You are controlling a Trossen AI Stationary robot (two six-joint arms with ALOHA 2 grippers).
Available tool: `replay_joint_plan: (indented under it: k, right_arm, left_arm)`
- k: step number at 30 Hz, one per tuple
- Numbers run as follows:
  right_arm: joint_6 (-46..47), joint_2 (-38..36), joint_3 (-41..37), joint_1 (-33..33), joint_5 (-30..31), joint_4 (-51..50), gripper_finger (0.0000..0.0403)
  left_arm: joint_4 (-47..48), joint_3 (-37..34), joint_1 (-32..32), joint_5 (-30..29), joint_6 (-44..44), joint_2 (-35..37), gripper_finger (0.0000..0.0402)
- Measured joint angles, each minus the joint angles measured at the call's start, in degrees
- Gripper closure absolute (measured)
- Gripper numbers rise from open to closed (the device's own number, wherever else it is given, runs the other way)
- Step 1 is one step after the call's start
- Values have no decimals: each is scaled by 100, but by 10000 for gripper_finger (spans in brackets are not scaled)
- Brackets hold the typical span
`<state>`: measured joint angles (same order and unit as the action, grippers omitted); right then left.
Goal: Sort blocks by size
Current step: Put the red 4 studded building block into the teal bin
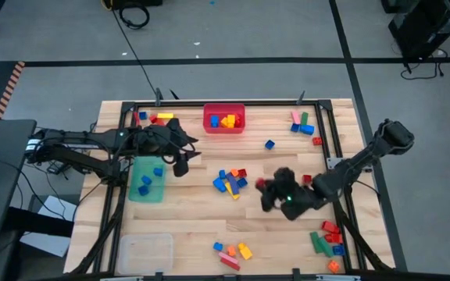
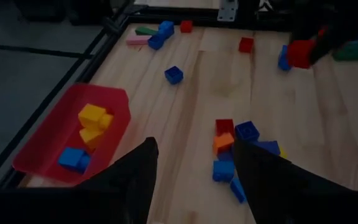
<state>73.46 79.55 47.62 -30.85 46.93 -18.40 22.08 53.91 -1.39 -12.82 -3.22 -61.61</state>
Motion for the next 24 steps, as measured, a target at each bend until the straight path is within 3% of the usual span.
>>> replay_joint_plan:
  k: [4,13,19,24]
  right_arm:
    - [-670,0,-2,641,-187,952,257]
    - [-2976,0,0,1994,-2396,4106,257]
    - [-2957,0,0,2605,-3656,4699,252]
    - [-2847,0,0,2869,-4322,4795,253]
  left_arm:
    - [-472,-5,0,2,190,-131,183]
    - [-1412,-4,33,360,1205,-380,183]
    - [-1880,0,300,616,2549,-392,183]
    - [-2279,0,521,608,3402,-452,183]
